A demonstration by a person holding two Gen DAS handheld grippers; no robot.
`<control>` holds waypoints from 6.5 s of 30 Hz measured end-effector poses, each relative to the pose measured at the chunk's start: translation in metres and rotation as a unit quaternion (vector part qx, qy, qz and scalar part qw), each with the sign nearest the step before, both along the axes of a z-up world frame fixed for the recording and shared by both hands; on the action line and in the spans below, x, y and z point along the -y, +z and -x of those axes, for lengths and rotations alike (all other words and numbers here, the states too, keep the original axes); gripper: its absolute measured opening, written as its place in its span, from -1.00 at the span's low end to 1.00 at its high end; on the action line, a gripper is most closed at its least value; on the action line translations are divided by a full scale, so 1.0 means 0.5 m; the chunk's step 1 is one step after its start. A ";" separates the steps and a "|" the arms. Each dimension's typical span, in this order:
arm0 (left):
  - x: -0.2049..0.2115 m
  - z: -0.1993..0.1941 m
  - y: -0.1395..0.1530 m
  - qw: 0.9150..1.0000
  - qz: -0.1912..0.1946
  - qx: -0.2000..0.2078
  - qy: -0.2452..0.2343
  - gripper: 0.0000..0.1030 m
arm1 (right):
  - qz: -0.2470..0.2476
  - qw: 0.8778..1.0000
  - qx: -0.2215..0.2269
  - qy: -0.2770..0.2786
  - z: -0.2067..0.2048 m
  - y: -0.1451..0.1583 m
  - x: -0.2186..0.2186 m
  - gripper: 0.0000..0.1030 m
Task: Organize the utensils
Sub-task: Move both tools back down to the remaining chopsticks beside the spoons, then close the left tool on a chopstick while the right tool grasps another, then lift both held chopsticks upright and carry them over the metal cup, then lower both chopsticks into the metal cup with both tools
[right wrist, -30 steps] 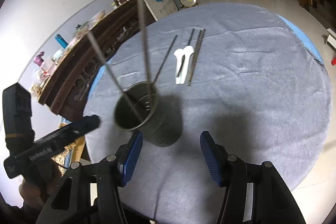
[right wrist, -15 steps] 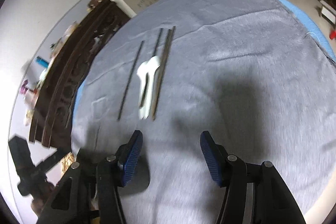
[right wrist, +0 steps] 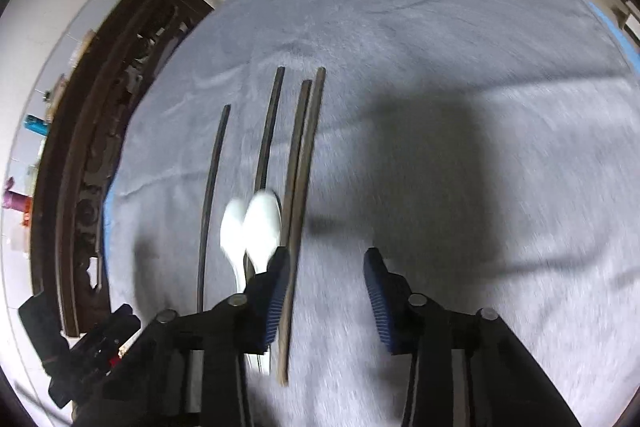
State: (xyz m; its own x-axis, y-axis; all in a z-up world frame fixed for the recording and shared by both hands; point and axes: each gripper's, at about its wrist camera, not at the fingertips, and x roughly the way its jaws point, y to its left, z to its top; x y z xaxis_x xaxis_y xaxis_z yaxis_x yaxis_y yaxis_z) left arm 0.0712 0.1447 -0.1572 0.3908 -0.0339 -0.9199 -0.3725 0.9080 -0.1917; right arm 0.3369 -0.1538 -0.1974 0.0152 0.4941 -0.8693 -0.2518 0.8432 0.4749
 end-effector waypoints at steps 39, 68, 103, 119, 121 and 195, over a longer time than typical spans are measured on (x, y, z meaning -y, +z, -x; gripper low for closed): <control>0.156 -0.392 -0.051 0.961 -0.057 -0.222 -0.157 -0.69 | 0.202 0.963 -0.026 0.175 -0.100 -0.031 -0.195 -0.85; 0.087 -0.310 -0.011 0.979 -0.011 -0.169 -0.115 -0.89 | 0.182 0.974 -0.031 0.134 -0.065 0.014 -0.122 -0.88; 0.080 0.075 0.203 0.992 -0.078 0.097 0.013 -0.89 | -0.022 0.993 0.111 -0.031 0.239 0.210 0.159 -0.88; 0.100 0.138 0.232 0.987 -0.085 0.133 0.033 -0.89 | -0.061 0.985 0.155 -0.045 0.305 0.268 0.180 -0.88; 0.103 0.142 0.234 0.986 -0.086 0.137 0.036 -0.89 | -0.065 0.984 0.159 -0.046 0.311 0.273 0.184 -0.88; 0.280 0.168 0.319 0.962 -0.059 0.265 -0.006 -0.89 | -0.104 0.942 0.317 -0.036 0.442 0.386 0.086 -0.87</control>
